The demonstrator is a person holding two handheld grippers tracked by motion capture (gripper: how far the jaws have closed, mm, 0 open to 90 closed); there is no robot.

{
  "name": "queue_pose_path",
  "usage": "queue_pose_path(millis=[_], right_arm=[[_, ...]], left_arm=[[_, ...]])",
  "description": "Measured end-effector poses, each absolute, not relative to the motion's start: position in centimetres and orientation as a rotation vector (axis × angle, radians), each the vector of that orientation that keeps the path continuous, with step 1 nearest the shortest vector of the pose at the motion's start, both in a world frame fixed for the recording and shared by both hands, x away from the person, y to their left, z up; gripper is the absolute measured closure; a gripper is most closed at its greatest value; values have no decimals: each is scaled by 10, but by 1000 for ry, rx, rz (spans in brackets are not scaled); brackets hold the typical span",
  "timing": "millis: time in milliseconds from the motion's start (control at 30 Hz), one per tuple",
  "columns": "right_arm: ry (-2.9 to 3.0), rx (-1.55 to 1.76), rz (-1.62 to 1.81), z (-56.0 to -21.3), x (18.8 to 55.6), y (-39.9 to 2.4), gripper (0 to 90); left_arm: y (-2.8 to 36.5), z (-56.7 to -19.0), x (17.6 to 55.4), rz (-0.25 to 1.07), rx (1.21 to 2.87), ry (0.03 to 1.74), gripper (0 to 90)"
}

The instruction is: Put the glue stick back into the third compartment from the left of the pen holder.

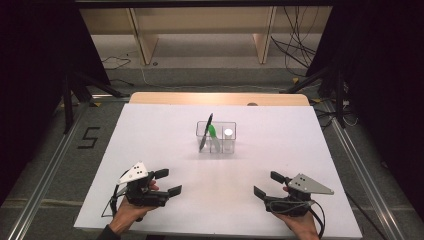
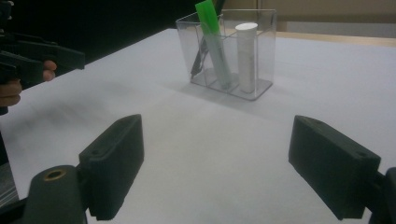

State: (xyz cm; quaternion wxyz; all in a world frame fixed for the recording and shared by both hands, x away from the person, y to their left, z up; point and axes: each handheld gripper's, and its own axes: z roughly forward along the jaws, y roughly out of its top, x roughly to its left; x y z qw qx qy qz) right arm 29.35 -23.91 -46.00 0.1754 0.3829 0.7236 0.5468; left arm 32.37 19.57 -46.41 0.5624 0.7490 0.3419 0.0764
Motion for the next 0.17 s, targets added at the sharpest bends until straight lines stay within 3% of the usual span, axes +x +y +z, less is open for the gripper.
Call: queue_pose_path(millis=[167], right_arm=[[2046,1092,1549,-460,294,-241,190]], left_arm=[[196,-464,324,183,1763,806,155]])
